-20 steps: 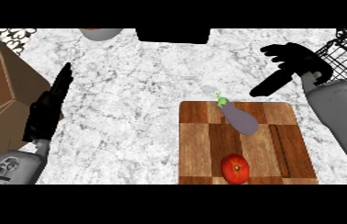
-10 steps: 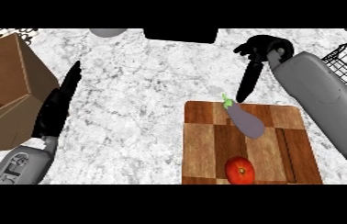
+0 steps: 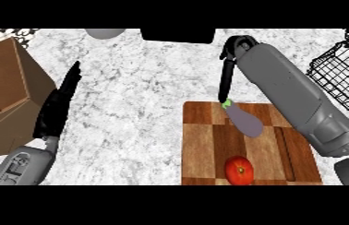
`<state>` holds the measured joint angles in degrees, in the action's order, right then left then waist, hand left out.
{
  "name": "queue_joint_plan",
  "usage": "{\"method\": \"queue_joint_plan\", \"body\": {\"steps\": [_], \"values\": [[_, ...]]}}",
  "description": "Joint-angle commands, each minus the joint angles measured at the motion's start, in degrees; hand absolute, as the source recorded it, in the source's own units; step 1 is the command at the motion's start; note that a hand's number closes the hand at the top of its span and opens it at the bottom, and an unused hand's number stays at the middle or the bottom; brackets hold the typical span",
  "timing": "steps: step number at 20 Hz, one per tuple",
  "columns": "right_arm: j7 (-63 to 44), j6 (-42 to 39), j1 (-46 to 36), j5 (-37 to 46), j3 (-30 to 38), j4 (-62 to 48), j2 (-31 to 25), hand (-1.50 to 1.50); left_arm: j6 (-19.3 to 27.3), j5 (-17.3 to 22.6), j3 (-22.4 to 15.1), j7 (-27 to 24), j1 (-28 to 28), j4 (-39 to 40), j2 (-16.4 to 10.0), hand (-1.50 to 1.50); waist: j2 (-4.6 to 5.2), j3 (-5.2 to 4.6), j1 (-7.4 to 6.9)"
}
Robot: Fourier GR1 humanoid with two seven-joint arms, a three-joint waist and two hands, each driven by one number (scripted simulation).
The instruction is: Pick the eggplant from the cutting board and place it in the tiered basket
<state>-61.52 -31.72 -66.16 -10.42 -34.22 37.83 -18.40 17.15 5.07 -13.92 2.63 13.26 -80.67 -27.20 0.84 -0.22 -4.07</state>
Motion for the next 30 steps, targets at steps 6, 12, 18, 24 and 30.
{"method": "queue_joint_plan", "body": {"steps": [6,12,18,24,30], "values": [[-9.9,-10.0,-6.6,0.3,-3.9,-14.5,7.1,-1.50,0.9,-0.5,0.7,0.3,-1.7,-0.4,0.8,0.00,-0.44,0.12,1.60],[-7.7,-10.4,-5.7,1.2,-5.4,-19.2,12.1,-1.50,1.3,-1.3,1.6,-0.2,-2.5,-0.7,1.2,0.00,-0.79,0.16,2.96],[-4.8,-15.3,-9.2,3.2,-7.1,-20.9,12.5,-1.50,-1.6,0.7,4.2,0.9,-3.6,-2.3,-1.0,0.00,-0.98,0.17,3.16],[-3.3,-14.5,-10.0,5.7,-8.0,-21.2,14.6,-1.50,-1.7,-0.6,5.4,0.1,-3.7,-1.4,-0.8,0.00,-1.12,0.20,3.92],[-1.9,-14.1,-8.6,7.7,-8.4,-22.2,16.6,-1.50,-1.0,-2.6,4.4,-0.4,-4.8,-1.2,1.3,0.00,-0.95,0.20,3.82]]}}
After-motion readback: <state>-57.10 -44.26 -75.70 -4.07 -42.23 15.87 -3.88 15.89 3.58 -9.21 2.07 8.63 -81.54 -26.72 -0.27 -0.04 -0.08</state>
